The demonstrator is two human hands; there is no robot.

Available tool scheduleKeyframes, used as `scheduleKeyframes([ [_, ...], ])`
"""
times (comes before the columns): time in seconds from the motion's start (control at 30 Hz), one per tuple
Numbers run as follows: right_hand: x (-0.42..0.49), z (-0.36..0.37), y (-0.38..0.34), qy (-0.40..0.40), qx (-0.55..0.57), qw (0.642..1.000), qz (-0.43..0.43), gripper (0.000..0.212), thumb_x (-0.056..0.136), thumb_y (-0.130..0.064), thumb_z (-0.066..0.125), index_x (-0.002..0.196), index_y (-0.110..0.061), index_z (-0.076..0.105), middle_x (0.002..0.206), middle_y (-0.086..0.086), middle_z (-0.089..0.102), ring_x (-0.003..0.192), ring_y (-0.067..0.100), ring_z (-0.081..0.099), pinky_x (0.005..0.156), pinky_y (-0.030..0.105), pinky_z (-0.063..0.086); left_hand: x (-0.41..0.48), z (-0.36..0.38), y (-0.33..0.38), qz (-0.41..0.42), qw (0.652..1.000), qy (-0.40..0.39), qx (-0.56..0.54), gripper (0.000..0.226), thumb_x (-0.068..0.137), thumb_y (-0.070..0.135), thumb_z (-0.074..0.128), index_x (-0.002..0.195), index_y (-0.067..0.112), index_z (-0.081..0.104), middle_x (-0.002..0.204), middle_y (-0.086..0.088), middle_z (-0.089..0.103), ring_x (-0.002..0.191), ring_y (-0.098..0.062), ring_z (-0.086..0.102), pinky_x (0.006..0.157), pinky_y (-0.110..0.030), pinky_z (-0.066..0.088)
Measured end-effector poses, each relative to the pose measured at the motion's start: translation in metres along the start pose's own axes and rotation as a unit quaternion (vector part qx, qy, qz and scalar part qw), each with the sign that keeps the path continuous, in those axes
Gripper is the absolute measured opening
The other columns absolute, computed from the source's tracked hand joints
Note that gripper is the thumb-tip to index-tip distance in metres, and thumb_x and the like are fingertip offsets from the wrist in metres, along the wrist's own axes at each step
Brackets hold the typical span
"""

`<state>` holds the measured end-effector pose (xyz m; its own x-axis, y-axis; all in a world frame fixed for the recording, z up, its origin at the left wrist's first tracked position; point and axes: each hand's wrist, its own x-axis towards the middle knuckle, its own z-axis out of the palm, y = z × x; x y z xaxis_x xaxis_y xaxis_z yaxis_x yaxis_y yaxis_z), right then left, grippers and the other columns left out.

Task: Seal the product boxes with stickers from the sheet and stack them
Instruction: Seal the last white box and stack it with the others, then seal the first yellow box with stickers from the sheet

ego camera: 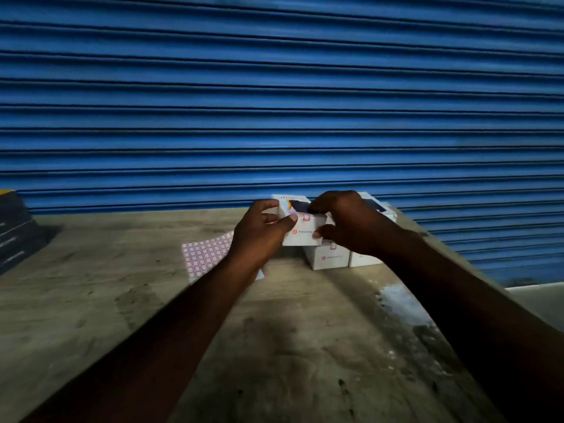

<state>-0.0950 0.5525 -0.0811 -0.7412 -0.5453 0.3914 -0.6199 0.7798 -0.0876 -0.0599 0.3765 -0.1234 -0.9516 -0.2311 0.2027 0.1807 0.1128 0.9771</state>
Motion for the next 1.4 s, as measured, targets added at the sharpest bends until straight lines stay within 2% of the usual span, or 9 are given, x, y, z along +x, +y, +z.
scheduleKeyframes([
  [0.13,0.0,-0.011,0.019,-0.005,-0.022,1.0,0.003,0.048,0.076,-0.01,0.08,0.122,-0.013,0.067,0.124,0.008,0.065,0.115,0.025,0.059,0.098,0.032,0.044,0.002,0.027,0.004,0.017,0.999,0.014,0.025,0.027,0.088,0.021,0.073,0.109,0.033,0.061,0.107,-0.005,0.07,0.099,-0.022,0.07,0.089,-0.043,0.058],
  [0.33,-0.006,-0.007,0.036,0.007,-0.159,0.987,0.014,0.054,0.079,-0.032,0.079,0.13,-0.03,0.06,0.134,-0.004,0.059,0.134,0.022,0.04,0.116,0.051,0.017,0.001,0.049,-0.005,0.035,0.998,0.026,0.055,0.028,0.076,0.038,0.071,0.103,0.036,0.065,0.103,0.004,0.071,0.098,-0.018,0.07,0.092,-0.047,0.057],
  [0.53,-0.009,0.001,0.042,0.026,-0.15,0.988,0.026,0.06,0.075,-0.031,0.08,0.129,-0.03,0.054,0.127,-0.003,0.06,0.129,0.022,0.04,0.113,0.051,0.018,0.001,0.053,-0.011,0.082,0.99,0.03,0.112,0.03,0.09,0.023,0.071,0.119,0.024,0.064,0.116,0.0,0.07,0.099,-0.01,0.065,0.092,-0.031,0.053],
  [0.67,-0.011,0.004,0.045,0.026,-0.153,0.987,0.042,0.064,0.075,-0.031,0.078,0.132,-0.028,0.049,0.129,-0.002,0.055,0.128,0.022,0.038,0.11,0.048,0.021,0.004,0.054,-0.014,0.083,0.991,0.01,0.108,0.032,0.091,0.021,0.071,0.122,0.024,0.064,0.116,0.005,0.067,0.089,0.004,0.061,0.073,-0.006,0.046],
  [0.83,-0.014,0.004,0.045,0.02,-0.11,0.991,0.073,0.066,0.073,-0.023,0.077,0.132,-0.029,0.049,0.129,-0.002,0.053,0.127,0.022,0.037,0.108,0.047,0.022,0.006,0.051,-0.016,0.077,0.992,-0.003,0.095,0.035,0.092,0.019,0.07,0.126,0.021,0.063,0.119,0.007,0.069,0.098,0.0,0.062,0.065,0.0,0.045],
  [1.03,-0.022,0.0,0.018,0.061,-0.08,0.994,0.05,0.061,0.075,-0.02,0.075,0.131,-0.026,0.053,0.135,-0.001,0.05,0.128,0.025,0.036,0.106,0.043,0.023,0.0,0.025,-0.017,0.05,0.991,-0.039,0.118,0.037,0.092,0.012,0.066,0.127,0.022,0.059,0.119,0.0,0.07,0.103,-0.016,0.068,0.088,-0.035,0.055],
  [1.2,-0.022,0.032,-0.039,0.185,0.081,0.978,-0.043,0.035,0.078,-0.005,0.069,0.112,-0.013,0.064,0.11,0.006,0.065,0.104,0.025,0.057,0.087,0.034,0.044,-0.021,-0.036,-0.019,0.095,0.97,-0.003,0.223,0.024,0.091,0.012,0.068,0.114,0.016,0.071,0.111,0.003,0.072,0.099,-0.008,0.066,0.079,-0.003,0.04],
  [1.3,-0.012,0.062,-0.079,0.135,0.158,0.978,-0.037,0.035,0.082,-0.012,0.07,0.117,-0.013,0.062,0.113,0.004,0.065,0.096,0.017,0.06,0.085,0.025,0.046,-0.037,-0.093,-0.022,0.101,0.957,0.025,0.272,0.024,0.091,0.012,0.069,0.115,0.016,0.072,0.112,0.006,0.069,0.096,-0.003,0.061,0.072,0.008,0.033],
  [1.4,0.004,0.089,-0.123,0.074,0.22,0.972,-0.032,0.04,0.084,-0.018,0.073,0.121,-0.011,0.06,0.112,0.005,0.067,0.09,0.008,0.057,0.08,0.018,0.043,-0.052,-0.148,-0.028,0.086,0.95,0.05,0.296,0.028,0.09,0.01,0.07,0.118,0.015,0.07,0.116,0.004,0.07,0.093,-0.006,0.062,0.074,0.002,0.038],
])
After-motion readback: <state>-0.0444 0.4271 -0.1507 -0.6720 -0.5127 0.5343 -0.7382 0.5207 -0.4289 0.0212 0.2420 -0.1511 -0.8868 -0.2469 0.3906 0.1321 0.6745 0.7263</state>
